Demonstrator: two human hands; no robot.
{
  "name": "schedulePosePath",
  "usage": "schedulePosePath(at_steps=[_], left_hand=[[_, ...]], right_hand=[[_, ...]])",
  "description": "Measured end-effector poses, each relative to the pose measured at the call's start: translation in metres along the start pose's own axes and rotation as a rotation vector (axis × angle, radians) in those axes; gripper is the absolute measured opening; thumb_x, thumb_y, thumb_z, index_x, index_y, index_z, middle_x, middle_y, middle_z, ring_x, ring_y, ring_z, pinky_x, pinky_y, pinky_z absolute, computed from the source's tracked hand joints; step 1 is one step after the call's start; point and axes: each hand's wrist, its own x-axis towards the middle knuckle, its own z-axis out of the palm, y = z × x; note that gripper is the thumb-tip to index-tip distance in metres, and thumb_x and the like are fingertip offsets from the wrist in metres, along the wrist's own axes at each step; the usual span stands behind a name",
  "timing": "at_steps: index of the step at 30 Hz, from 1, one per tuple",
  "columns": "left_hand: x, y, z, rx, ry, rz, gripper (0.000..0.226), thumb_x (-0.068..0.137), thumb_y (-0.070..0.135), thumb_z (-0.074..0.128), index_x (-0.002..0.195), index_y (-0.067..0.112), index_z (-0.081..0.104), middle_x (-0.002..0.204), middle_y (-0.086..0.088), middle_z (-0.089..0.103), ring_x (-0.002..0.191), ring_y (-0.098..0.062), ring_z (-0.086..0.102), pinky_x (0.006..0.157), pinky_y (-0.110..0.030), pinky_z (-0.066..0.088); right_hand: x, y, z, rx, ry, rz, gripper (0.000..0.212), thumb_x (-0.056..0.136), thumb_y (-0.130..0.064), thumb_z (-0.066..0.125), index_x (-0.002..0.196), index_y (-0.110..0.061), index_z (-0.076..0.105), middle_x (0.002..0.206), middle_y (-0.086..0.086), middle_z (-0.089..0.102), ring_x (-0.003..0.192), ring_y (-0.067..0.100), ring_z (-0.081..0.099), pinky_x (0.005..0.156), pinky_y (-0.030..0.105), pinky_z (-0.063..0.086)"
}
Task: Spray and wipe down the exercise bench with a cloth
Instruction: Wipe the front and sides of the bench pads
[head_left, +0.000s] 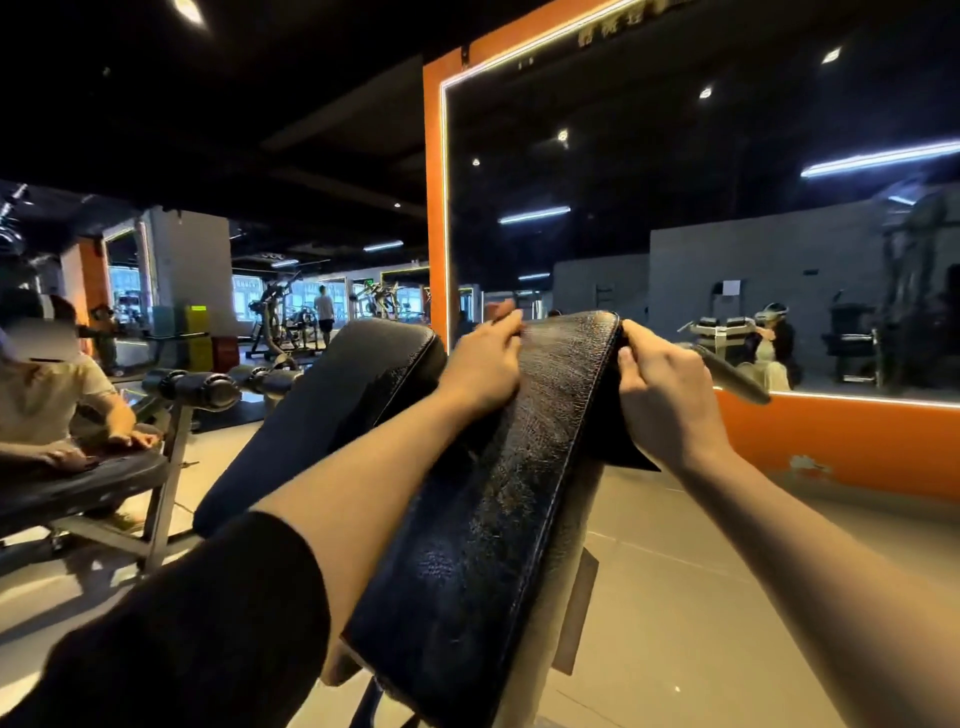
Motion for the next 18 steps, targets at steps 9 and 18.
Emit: schedulePosePath(at_steps=[9, 18], left_hand=[[-0.016, 0.019, 0.002, -0.053, -0.079, 0.430, 0.047, 0.100, 0.008, 0.045, 0.146, 0.016, 0.039, 0.151, -0.004, 0.040, 0.136, -0.013, 0.035, 0.112, -0.022, 0.023], [-0.001, 0.041, 0.008, -0.061, -0.056, 0.332, 0.045, 0.099, 0.009, 0.046, 0.143, 0.016, 0.045, 0.153, -0.001, 0.038, 0.141, -0.019, 0.033, 0.118, -0.032, 0.022]], right_hand=[[0.000, 0.008, 0.003, 0.066, 0.015, -0.016, 0.025, 0.102, -0.010, 0.036, 0.107, -0.005, 0.061, 0.094, 0.012, 0.066, 0.075, 0.019, 0.054, 0.064, 0.020, 0.036], [0.001, 0.007, 0.003, 0.069, 0.035, -0.038, 0.023, 0.101, -0.008, 0.038, 0.097, -0.006, 0.060, 0.082, 0.007, 0.061, 0.063, 0.008, 0.048, 0.062, 0.015, 0.036]])
